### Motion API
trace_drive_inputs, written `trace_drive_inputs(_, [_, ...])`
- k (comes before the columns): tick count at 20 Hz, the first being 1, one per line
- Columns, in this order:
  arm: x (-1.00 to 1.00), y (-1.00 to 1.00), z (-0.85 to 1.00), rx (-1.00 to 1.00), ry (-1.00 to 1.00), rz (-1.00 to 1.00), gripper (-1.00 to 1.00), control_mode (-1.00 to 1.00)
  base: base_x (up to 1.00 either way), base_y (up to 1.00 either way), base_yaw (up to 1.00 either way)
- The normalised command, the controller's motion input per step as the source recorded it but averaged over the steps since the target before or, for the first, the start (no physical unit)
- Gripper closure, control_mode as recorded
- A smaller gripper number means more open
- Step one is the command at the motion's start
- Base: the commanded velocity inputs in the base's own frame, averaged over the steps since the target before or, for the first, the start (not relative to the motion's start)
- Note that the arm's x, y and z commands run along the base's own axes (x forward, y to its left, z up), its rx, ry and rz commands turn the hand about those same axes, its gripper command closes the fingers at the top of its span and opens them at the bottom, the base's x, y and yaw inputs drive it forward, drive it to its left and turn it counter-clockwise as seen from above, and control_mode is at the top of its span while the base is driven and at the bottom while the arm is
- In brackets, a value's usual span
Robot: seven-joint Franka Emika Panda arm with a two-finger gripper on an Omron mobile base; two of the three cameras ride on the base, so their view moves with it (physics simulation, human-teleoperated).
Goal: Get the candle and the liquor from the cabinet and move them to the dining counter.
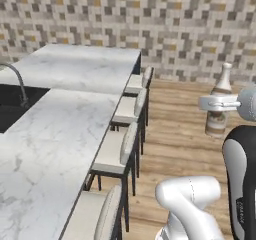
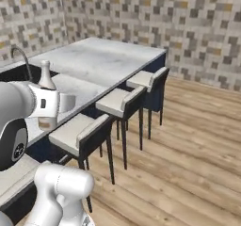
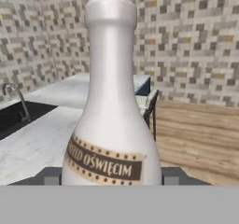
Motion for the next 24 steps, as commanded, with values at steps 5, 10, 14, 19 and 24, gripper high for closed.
trace_drive_inputs(5, [0.00, 0.00, 0.00, 0.00, 0.00, 0.00, 1.00, 1.00, 0.56, -0.21, 0.49])
trace_drive_inputs(10, [0.00, 0.00, 0.00, 0.00, 0.00, 0.00, 1.00, 1.00, 0.44, -0.24, 0.52])
trace_drive_inputs(14, [0.00, 0.00, 0.00, 0.00, 0.00, 0.00, 1.00, 1.00, 0.35, -0.20, 0.64])
trace_drive_inputs(19, [0.00, 0.00, 0.00, 0.00, 0.00, 0.00, 1.00, 1.00, 0.22, -0.20, 0.70])
trace_drive_inputs(24, [0.00, 0.00, 0.00, 0.00, 0.00, 0.00, 1.00, 1.00, 0.13, -0.27, 0.63])
